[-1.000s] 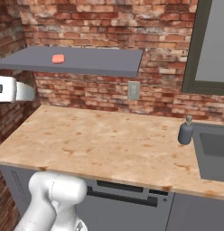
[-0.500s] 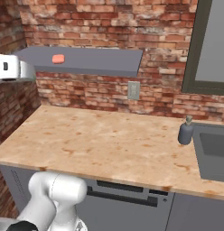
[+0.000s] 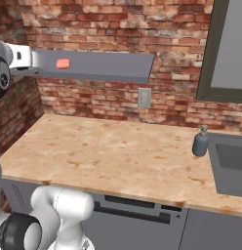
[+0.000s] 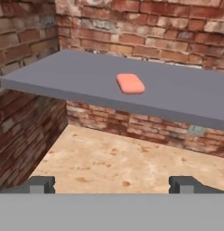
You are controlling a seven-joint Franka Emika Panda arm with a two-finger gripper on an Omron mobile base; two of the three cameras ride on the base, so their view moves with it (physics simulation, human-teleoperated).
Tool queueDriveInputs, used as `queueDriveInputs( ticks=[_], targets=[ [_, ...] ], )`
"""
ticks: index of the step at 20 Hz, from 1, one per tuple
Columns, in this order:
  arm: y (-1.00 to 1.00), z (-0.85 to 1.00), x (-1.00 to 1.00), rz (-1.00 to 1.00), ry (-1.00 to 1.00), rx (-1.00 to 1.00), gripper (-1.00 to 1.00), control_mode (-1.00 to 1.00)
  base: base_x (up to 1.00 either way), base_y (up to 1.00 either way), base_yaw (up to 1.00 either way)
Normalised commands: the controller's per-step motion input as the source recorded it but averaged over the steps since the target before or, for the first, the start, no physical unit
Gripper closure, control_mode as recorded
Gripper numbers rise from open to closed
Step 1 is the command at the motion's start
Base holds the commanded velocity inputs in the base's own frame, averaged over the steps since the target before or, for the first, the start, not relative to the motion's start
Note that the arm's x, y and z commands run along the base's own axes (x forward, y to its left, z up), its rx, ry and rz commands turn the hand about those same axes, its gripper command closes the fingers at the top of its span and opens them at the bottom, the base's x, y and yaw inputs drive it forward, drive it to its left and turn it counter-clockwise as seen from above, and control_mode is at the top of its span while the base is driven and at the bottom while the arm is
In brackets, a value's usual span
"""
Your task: Locate and retrieve the bar soap and soap dispenser from the cabinet. Place them next to the sink.
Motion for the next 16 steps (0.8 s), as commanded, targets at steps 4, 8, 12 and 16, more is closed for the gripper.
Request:
queueDriveInputs(
  ticks=[4, 8, 12, 16],
  targets=[
    [0.04, 0.01, 0.88, 0.0, 0.0, -0.01, -1.0, -1.0, 0.0, 0.0, 0.0],
    [0.0, 0.0, 0.81, 0.0, 0.0, 0.0, -1.0, -1.0, 0.0, 0.0, 0.0],
    [-0.05, -0.12, 0.44, -0.01, 0.11, 0.0, -1.0, -1.0, 0.0, 0.0, 0.0],
    [0.0, -0.08, 0.44, 0.0, 0.07, -0.01, -1.0, -1.0, 0.0, 0.0, 0.0]
  ],
)
